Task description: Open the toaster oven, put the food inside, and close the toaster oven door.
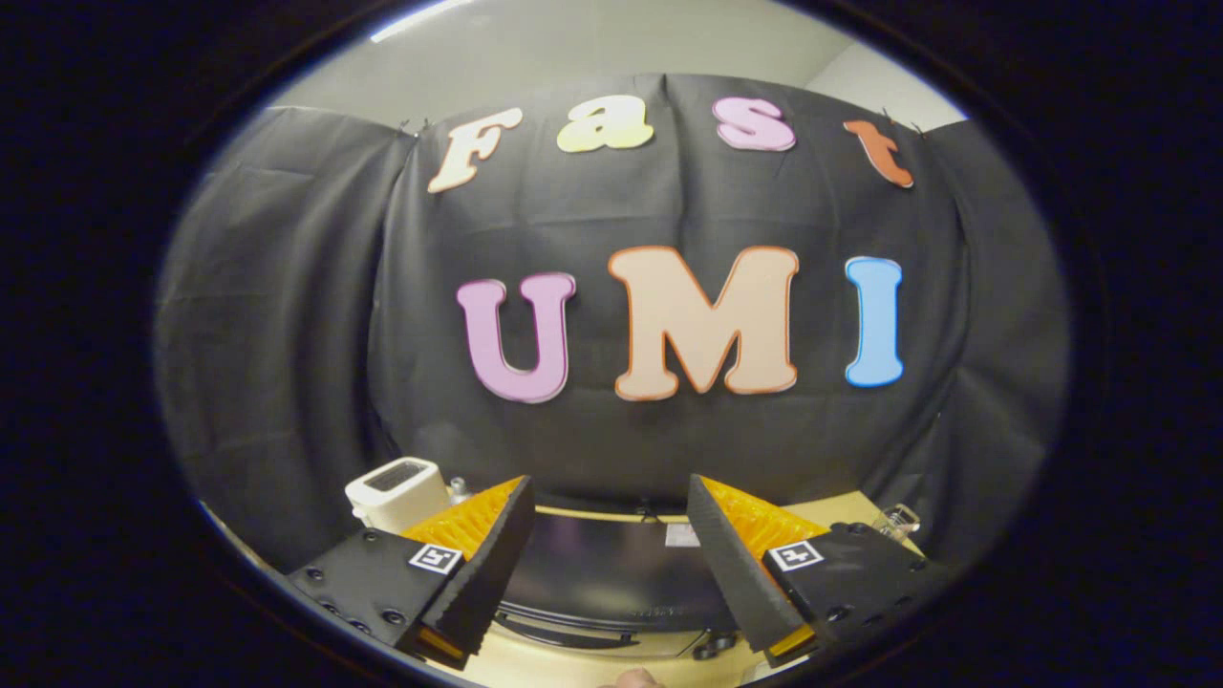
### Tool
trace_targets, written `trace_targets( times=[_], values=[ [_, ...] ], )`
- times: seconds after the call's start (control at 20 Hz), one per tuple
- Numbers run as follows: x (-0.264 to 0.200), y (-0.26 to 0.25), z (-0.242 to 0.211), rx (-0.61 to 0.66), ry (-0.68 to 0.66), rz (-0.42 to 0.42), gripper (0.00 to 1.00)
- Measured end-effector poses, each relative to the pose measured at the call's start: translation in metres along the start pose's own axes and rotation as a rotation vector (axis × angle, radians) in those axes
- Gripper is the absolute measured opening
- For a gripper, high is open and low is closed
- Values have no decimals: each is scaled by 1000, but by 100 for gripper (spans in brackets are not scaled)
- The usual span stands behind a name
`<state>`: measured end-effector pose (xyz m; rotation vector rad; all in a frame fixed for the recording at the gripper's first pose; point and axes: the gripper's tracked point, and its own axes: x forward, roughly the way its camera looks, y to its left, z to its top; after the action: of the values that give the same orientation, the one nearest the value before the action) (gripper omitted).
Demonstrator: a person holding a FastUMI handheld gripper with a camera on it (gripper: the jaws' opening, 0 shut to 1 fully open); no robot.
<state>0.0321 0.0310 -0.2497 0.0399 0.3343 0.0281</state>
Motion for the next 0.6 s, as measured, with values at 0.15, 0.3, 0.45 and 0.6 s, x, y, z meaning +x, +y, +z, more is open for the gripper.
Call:
trace_targets(
  times=[0.15, 0.3, 0.45, 0.6],
  values=[
    [13, 13, -56, -8, 78, 21, 100],
    [24, 20, -102, 2, 151, 27, 100],
    [29, 25, -142, -26, 219, 29, 100],
    [27, 26, -163, -10, 251, 31, 100]
  ],
)
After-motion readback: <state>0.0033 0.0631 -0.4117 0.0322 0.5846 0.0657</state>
